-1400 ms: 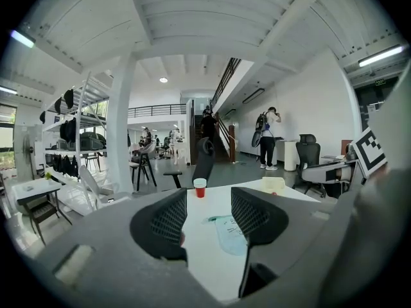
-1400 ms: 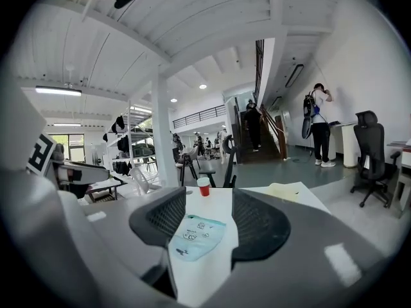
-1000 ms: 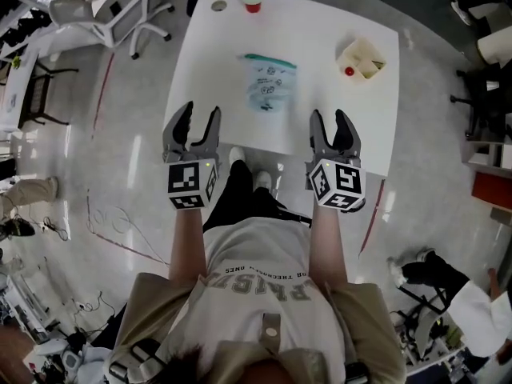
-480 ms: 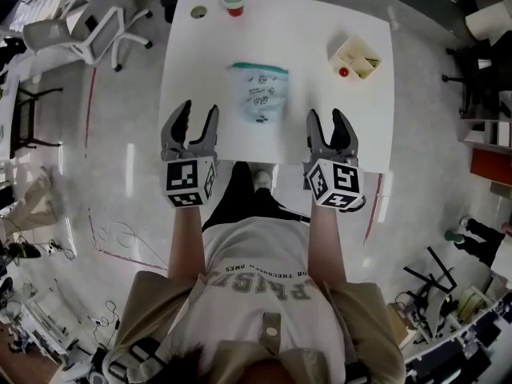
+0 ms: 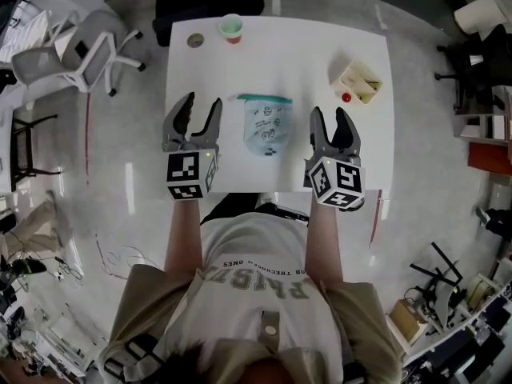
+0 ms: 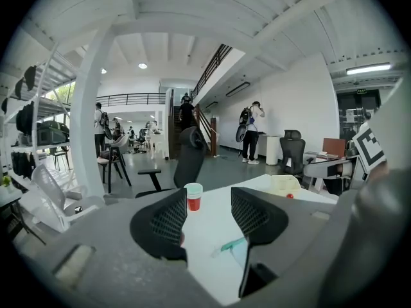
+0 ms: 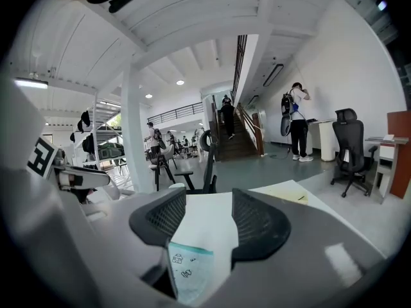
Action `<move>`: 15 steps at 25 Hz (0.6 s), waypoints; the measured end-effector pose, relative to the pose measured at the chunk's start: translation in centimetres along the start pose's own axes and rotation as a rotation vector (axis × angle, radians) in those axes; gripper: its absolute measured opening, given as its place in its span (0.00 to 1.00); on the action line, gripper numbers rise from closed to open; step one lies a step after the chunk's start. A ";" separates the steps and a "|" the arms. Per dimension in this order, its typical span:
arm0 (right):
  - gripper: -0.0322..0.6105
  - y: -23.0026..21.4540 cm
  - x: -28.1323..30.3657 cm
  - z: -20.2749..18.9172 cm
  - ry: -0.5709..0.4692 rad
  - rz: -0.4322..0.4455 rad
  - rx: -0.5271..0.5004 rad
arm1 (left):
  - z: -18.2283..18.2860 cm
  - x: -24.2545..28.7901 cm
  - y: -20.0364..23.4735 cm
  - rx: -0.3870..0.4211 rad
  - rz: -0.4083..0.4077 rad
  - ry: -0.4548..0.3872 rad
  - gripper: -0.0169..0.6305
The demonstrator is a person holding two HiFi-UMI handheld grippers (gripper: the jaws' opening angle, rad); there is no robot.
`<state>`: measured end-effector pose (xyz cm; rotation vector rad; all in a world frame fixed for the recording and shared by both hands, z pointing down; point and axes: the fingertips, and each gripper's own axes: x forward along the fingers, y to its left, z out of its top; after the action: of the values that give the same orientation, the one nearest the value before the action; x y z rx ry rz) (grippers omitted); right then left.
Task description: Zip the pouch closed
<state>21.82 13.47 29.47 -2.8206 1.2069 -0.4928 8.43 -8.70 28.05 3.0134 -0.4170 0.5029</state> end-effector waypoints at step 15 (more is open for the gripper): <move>0.36 -1.1 3.6 -3.6 0.112 -0.056 0.016 | -6.4 5.0 0.0 -0.069 -0.144 0.141 0.37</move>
<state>23.85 12.03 34.02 -2.8547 1.1388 -0.6690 11.02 -9.38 35.70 2.8901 -0.2019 0.6688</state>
